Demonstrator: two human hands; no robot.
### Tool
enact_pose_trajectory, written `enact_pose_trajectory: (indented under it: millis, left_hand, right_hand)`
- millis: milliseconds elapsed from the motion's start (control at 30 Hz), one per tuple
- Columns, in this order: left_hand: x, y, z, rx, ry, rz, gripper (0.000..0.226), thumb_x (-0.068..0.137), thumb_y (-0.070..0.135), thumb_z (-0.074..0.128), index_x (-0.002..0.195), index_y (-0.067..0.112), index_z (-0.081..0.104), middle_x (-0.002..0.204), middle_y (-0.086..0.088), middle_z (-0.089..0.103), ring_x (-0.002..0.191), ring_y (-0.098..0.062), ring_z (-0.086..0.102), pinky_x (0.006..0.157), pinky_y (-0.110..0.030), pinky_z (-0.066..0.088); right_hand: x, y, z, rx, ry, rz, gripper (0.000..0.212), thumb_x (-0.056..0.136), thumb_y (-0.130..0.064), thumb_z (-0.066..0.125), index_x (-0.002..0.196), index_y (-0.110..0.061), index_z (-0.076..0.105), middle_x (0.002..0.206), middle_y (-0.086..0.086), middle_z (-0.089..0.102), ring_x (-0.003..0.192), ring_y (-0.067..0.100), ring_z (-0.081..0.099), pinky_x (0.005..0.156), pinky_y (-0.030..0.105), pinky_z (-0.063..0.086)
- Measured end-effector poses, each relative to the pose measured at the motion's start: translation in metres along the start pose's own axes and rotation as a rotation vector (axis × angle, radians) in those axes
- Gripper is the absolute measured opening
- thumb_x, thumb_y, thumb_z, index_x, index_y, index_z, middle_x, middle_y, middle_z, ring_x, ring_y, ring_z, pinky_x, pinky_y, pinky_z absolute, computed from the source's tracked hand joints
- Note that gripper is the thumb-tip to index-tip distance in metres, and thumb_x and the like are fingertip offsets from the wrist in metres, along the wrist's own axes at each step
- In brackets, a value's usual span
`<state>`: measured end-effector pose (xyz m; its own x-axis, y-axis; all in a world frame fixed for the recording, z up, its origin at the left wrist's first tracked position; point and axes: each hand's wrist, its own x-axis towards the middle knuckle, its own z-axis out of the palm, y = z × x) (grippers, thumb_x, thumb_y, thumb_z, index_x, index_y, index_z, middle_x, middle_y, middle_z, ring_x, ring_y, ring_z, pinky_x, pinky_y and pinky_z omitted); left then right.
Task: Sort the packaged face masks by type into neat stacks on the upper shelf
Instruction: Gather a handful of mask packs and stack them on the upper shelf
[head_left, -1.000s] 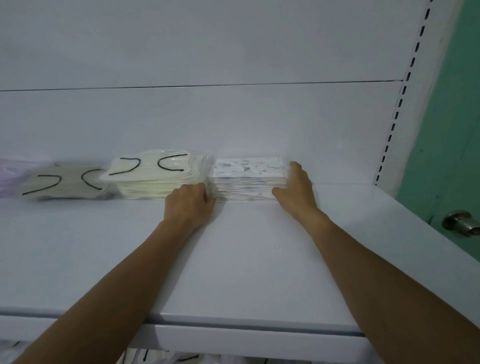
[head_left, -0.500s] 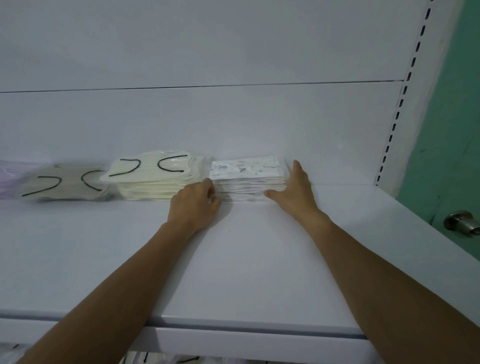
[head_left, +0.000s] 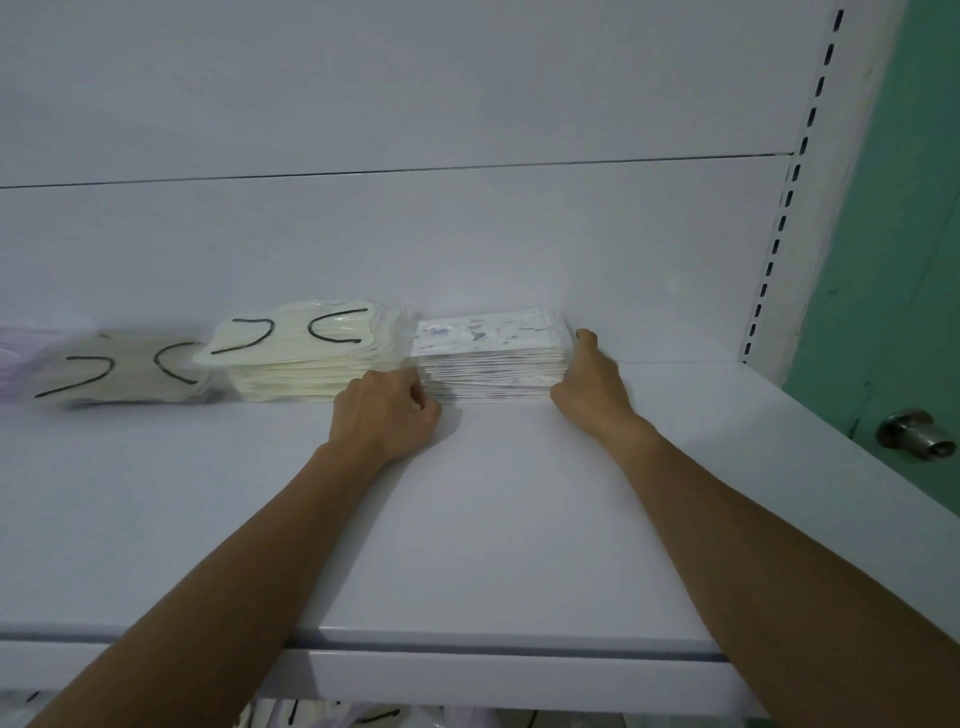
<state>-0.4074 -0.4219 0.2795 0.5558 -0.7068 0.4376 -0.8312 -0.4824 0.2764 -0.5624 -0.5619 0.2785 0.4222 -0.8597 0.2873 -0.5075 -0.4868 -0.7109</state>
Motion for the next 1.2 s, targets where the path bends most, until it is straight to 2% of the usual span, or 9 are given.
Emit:
enact_pose_trajectory:
  millis: [133,233,400,533,633,733,800,967,1200]
  left_hand:
    - [0.001,0.001,0.002,0.074,-0.061,0.052,0.027,0.083,0.036,0.053,0.106,0.023,0.056,0.109,-0.002,0.064,0.101,-0.027,0.056,0.079,-0.032,0.039]
    - [0.000,-0.002,0.003,0.083,-0.093,0.098,0.035,0.082,0.039,0.053,0.116,0.026,0.054,0.116,0.003,0.062,0.110,-0.022,0.053,0.085,-0.032,0.040]
    - [-0.001,-0.004,0.001,0.064,-0.091,0.164,0.047,0.078,0.050,0.049,0.120,0.029,0.052,0.119,0.007,0.061,0.113,-0.020,0.053,0.086,-0.031,0.039]
    - [-0.001,-0.006,0.001,0.054,-0.086,0.195,0.060,0.064,0.055,0.037,0.117,0.031,0.051,0.116,0.008,0.063,0.110,-0.020,0.055,0.086,-0.031,0.041]
    - [0.000,-0.007,0.001,0.077,-0.075,0.215,0.055,0.070,0.057,0.041,0.118,0.031,0.051,0.114,0.007,0.062,0.108,-0.020,0.055,0.084,-0.030,0.040]
    - [-0.002,-0.004,-0.001,0.057,-0.022,0.245,0.050,0.070,0.052,0.041,0.111,0.026,0.052,0.102,0.007,0.060,0.099,-0.020,0.056,0.073,-0.028,0.037]
    - [-0.003,-0.001,-0.001,0.012,0.055,0.256,0.047,0.068,0.047,0.040,0.107,0.022,0.050,0.094,0.006,0.059,0.090,-0.019,0.057,0.068,-0.027,0.035]
    - [-0.003,0.000,-0.001,-0.068,0.079,0.212,0.043,0.080,0.037,0.056,0.119,0.020,0.046,0.105,0.005,0.058,0.097,-0.018,0.056,0.074,-0.029,0.039]
    - [0.004,0.005,-0.013,-0.068,0.043,0.216,0.043,0.085,0.036,0.056,0.122,0.021,0.043,0.107,0.004,0.059,0.091,-0.021,0.057,0.074,-0.030,0.038]
  right_hand:
    - [0.002,0.004,0.002,-0.065,0.054,-0.007,0.051,0.082,-0.001,0.055,0.129,-0.004,0.035,0.118,0.015,0.055,0.107,0.035,0.054,0.075,0.033,0.042]
    - [-0.001,0.002,0.005,-0.012,-0.015,-0.069,0.064,0.077,-0.002,0.053,0.136,-0.013,0.032,0.119,0.010,0.056,0.110,0.033,0.053,0.090,0.040,0.046]
    - [-0.003,0.001,0.005,0.032,-0.108,-0.076,0.089,0.074,-0.018,0.064,0.148,-0.026,0.014,0.131,0.003,0.050,0.121,0.028,0.047,0.102,0.048,0.038]
    - [-0.003,-0.002,0.003,0.071,-0.069,-0.111,0.106,0.073,-0.037,0.076,0.150,-0.026,0.005,0.150,0.001,0.030,0.136,0.023,0.031,0.111,0.046,0.028]
    - [-0.002,-0.004,0.004,0.088,0.022,-0.159,0.087,0.080,-0.049,0.067,0.149,-0.028,0.017,0.149,0.002,0.031,0.136,0.022,0.031,0.111,0.044,0.028]
    - [0.001,-0.001,0.005,0.020,0.101,-0.196,0.054,0.093,-0.044,0.052,0.142,-0.026,0.039,0.140,0.005,0.043,0.129,0.023,0.040,0.107,0.040,0.033]
    - [0.002,0.000,0.006,0.001,0.122,-0.192,0.044,0.094,-0.039,0.050,0.134,-0.020,0.050,0.135,0.006,0.049,0.125,0.023,0.045,0.103,0.036,0.037]
    - [0.003,0.000,0.010,-0.017,0.134,-0.169,0.043,0.094,-0.037,0.052,0.132,-0.017,0.051,0.136,0.006,0.049,0.125,0.024,0.045,0.103,0.039,0.038]
    - [0.000,-0.012,0.000,-0.119,0.290,-0.249,0.054,0.092,-0.036,0.054,0.140,-0.016,0.040,0.147,0.005,0.037,0.135,0.024,0.031,0.108,0.039,0.025]
